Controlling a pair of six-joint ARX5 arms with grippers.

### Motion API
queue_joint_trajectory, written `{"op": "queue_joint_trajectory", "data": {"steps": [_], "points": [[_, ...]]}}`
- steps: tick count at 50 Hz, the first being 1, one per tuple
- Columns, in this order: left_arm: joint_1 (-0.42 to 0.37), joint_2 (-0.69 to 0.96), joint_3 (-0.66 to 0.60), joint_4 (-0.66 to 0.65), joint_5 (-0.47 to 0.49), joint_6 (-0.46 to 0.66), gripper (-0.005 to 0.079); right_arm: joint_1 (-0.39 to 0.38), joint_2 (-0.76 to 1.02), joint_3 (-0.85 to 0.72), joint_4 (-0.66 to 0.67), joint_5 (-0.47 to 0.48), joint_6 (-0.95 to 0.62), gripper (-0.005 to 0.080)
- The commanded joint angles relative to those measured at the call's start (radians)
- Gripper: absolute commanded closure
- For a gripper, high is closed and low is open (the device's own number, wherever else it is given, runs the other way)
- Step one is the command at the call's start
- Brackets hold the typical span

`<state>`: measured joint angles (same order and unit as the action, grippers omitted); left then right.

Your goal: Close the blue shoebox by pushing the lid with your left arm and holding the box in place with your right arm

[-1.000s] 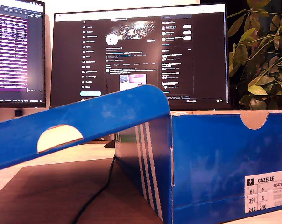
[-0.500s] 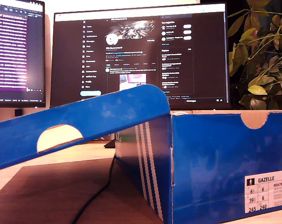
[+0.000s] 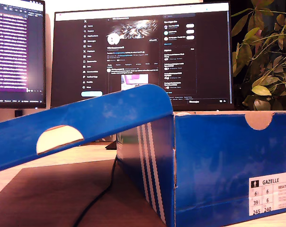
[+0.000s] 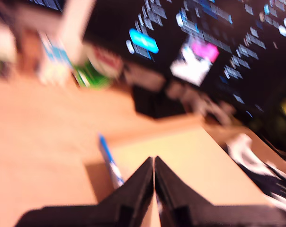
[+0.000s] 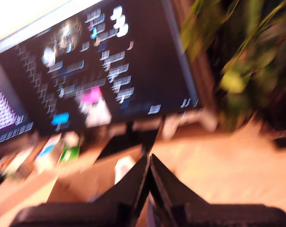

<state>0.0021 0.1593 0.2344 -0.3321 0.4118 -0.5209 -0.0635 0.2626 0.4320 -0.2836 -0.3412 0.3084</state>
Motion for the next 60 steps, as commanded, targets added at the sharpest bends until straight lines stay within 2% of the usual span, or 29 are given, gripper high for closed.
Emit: {"op": "queue_joint_trajectory", "data": {"steps": [1,16,29,34,48,60], "points": [[-0.002,0.064,0.017,-0.013,0.013,-0.005,0.0761,0.004,0.092,0.015,-0.007,-0.021,-0.008,0.0764],[0.0,0.348,0.06,-0.023,0.055,0.051,0.0761,0.005,0.463,0.134,0.003,-0.077,-0.204,0.0764],[0.0,0.602,0.06,-0.023,0.134,0.057,0.0761,0.008,0.686,0.148,0.063,-0.148,-0.261,0.0764],[0.0,0.696,0.06,-0.017,0.159,0.063,0.0761,0.032,0.755,0.148,0.061,-0.155,-0.265,0.0764],[-0.002,0.901,0.061,0.099,0.32,0.072,0.0761,0.151,0.896,0.148,0.105,-0.153,-0.282,0.0764],[-0.002,0.92,0.083,0.25,0.481,0.022,0.0761,0.195,0.931,0.148,0.124,-0.146,-0.282,0.0764]]}}
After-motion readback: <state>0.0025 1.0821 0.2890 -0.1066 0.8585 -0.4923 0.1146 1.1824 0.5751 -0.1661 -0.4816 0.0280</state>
